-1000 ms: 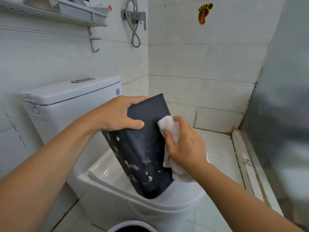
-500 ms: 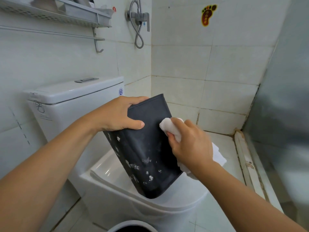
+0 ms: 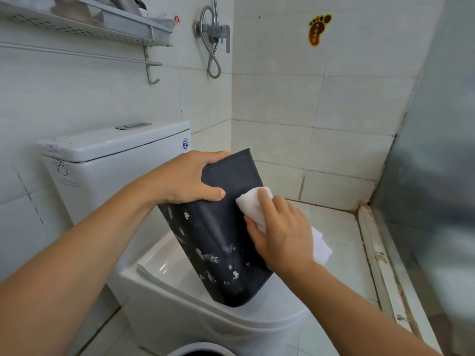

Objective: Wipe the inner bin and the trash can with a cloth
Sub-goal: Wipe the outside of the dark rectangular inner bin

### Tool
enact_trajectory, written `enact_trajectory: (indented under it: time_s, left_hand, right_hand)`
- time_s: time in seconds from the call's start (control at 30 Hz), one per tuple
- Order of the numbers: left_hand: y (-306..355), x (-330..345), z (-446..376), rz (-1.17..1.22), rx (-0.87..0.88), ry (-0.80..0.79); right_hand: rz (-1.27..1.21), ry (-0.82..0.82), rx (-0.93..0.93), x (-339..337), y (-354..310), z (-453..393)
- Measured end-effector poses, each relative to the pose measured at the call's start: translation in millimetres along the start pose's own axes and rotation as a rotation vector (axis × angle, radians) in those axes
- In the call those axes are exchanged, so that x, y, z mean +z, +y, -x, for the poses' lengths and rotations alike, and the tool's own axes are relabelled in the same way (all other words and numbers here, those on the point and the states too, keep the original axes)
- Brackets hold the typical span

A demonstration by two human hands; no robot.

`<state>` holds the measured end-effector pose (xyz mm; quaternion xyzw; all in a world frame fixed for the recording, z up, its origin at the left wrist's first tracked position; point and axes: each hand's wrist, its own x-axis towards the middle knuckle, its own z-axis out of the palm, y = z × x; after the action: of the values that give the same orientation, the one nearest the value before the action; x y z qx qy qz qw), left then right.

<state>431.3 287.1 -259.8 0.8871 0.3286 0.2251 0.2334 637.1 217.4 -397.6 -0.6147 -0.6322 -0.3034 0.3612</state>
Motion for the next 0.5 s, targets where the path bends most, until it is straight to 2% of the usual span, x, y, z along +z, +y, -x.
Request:
enact_trajectory:
  time_s: [0.1, 0.23, 0.43, 0.5]
  left_hand:
    - [-7, -2, 1, 0.032, -0.01, -0.004]
    - [-8, -3, 1, 0.047, -0.01, -0.004]
    - [2, 1, -1, 0.017, -0.01, -0.019]
    - [4, 2, -2, 0.012, -0.016, -0.006]
  right_hand:
    - [-0.125, -0.026, 0.046, 0, -12, 5]
    - [-0.285, -0.112, 0.233, -3, -16, 7]
    - [-0.253, -0.163, 0.256, -5, -14, 11]
    - [-0.363, -0.17, 0.395, -17, -12, 5]
